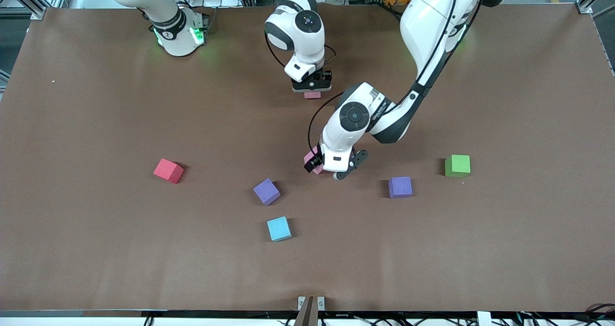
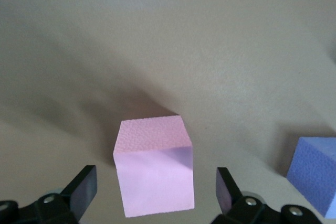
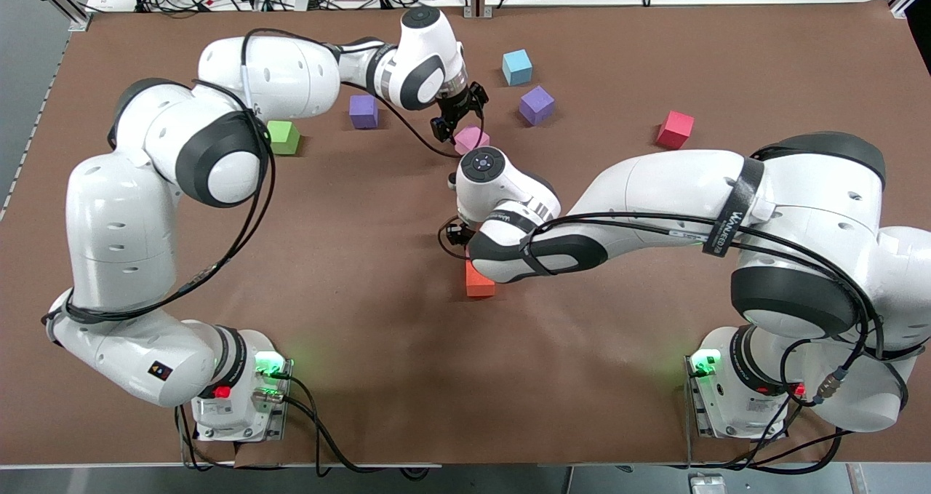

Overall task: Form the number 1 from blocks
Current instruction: 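Lift pink with the left gripper while the right gripper reaches the red block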

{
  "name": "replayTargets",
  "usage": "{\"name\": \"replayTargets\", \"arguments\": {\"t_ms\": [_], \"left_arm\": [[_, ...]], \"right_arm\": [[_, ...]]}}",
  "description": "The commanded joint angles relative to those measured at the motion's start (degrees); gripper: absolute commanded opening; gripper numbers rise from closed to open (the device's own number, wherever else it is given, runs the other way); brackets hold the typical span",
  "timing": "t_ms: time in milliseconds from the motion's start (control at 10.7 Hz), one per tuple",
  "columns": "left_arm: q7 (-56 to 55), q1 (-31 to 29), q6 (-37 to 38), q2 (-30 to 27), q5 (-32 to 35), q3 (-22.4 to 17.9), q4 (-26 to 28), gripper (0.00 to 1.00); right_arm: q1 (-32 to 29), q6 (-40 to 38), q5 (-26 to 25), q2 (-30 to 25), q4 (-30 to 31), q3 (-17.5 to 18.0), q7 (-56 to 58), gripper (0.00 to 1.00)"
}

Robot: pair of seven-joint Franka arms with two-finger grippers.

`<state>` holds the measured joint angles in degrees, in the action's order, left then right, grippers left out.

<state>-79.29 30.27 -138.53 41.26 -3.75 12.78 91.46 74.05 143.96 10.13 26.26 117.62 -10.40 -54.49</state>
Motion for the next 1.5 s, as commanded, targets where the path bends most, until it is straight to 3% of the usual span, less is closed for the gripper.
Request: {"name": "replayTargets", "arguments": {"t_ms": [0,188,375,750,1219,1406], "left_arm": [[-0.8,1.0,1.0,1.3,-2.0,-1.6,-2.2,1.00],[-0.9,2.1,1.0,2.2,-3.5,-2.6,-4.0,1.00],[-1.1,2.2,1.0,3.3,-3.7,-2.7,-5.1,1.00],[-2.0,3.1,1.0,4.4,-3.7,-2.8,-5.1,1.00],[-1.1,3.4,0.9,5.0,-3.5,-2.9,-5.1,1.00],[-0.5,3.6,0.9,5.1,-2.8,-2.9,-4.9,0.38]], "right_arm": [[1.1,0.2,0.4,0.1,-0.5,-0.5,-2.6,1.00],[0.5,0.1,0.2,-2.4,1.0,-0.4,-2.8,1.00],[-2.7,0.2,-0.4,-8.6,6.1,0.8,-2.7,1.00],[-17.2,-1.0,-6.0,-21.1,16.3,3.2,-1.2,1.00],[-32.2,-0.4,-6.9,-22.1,15.1,4.5,-0.1,1.00],[-38.2,0.9,-6.8,-21.0,13.6,4.5,0.0,1.00]]}}
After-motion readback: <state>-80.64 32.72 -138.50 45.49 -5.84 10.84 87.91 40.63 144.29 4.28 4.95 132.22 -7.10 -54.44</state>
